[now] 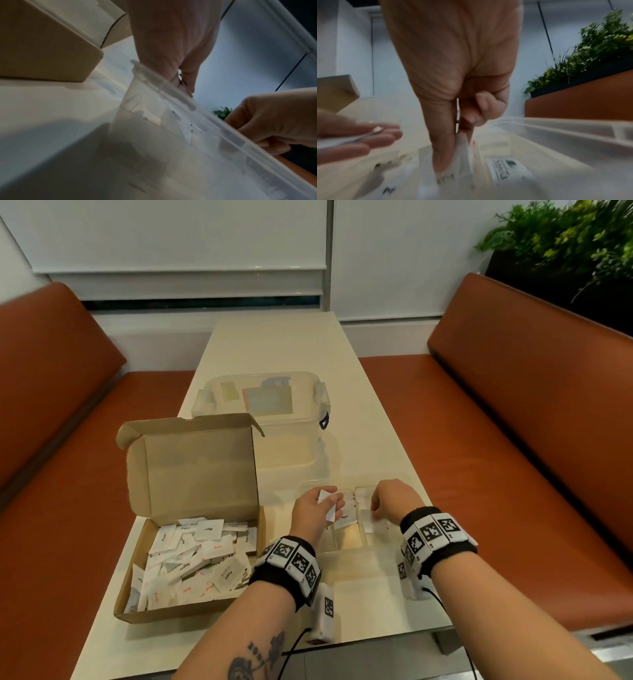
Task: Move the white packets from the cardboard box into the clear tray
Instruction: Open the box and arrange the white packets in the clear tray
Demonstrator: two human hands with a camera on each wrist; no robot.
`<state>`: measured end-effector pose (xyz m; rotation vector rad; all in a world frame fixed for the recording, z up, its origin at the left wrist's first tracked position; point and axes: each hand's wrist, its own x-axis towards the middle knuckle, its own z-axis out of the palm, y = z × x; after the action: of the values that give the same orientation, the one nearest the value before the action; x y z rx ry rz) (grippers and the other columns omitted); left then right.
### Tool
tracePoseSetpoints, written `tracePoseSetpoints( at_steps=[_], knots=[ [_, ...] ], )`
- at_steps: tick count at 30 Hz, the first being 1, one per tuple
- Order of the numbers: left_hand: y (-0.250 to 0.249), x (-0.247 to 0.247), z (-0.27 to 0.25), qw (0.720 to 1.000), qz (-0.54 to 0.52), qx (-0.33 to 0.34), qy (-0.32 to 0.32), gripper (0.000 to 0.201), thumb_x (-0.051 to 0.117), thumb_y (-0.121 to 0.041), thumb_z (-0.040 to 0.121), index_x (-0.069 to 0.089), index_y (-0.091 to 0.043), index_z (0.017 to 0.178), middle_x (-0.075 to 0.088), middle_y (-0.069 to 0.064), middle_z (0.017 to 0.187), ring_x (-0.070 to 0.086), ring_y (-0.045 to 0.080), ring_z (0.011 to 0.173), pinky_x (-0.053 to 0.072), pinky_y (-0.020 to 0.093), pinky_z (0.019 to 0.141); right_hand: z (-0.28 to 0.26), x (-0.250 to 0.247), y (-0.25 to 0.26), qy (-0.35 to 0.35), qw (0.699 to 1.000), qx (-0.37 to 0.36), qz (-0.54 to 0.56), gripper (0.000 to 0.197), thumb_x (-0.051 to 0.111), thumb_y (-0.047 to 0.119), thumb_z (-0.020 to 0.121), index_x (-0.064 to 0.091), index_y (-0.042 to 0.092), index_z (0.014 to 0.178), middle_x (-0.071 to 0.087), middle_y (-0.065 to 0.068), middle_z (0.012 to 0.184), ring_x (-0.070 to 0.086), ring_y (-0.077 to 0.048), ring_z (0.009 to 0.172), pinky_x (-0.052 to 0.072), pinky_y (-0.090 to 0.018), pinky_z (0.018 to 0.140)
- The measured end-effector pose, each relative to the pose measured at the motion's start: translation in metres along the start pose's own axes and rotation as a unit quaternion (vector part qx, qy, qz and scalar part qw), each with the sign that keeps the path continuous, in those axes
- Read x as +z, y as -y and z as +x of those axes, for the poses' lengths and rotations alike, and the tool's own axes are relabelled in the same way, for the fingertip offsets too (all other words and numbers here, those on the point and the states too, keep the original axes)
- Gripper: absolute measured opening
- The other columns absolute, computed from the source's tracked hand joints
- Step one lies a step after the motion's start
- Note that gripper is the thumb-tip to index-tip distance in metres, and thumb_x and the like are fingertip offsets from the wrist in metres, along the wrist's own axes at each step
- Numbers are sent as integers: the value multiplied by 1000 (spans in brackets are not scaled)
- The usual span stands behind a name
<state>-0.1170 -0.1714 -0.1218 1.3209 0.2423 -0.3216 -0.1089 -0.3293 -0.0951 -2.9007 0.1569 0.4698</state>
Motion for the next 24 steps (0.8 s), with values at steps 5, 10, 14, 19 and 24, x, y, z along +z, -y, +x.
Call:
tracePoseSetpoints(
  at_steps=[5,10,14,19,24],
  knots=[
    [-1,-2,1,1000,-3,1,-7,9,56,-1,93,62,-7,93,67,9,87,66,15,76,55,25,71,2,10,-2,28,999,-16,-9,14,68,13,84,72,11,97,70,-7,103,66,-24,93,50,-26,78],
    [-4,-2,-1,1000,-17,3,-8,9,55,2,92,60,-1,99,66,11,83,65,17,73,55,21,64,-3,16,-6,-4,998,-66,-15,9,65,8,83,63,13,90,65,-6,98,60,-22,85,45,-26,71],
    [-4,-3,-2,1000,-20,5,-6,9,55,2,92,60,-1,99,66,10,83,65,17,73,55,21,63,-5,23,-8,-31,995,-89,-17,30,60,4,83,42,19,65,49,-1,85,50,-19,77,35,-23,65],
    [-4,-2,-3,1000,-21,1,-6,9,55,1,93,61,-3,98,66,10,84,65,16,74,55,20,62,-4,29,-13,-39,996,-84,-2,27,63,5,82,48,19,64,45,2,90,47,-15,78,36,-22,67],
    [-5,-1,-2,999,-16,-26,17,20,46,-8,99,61,-3,111,66,9,100,62,18,84,53,27,72,-5,27,-9,-81,994,-79,15,8,58,10,86,65,14,87,57,-3,98,55,-19,89,42,-23,72]
  ],
)
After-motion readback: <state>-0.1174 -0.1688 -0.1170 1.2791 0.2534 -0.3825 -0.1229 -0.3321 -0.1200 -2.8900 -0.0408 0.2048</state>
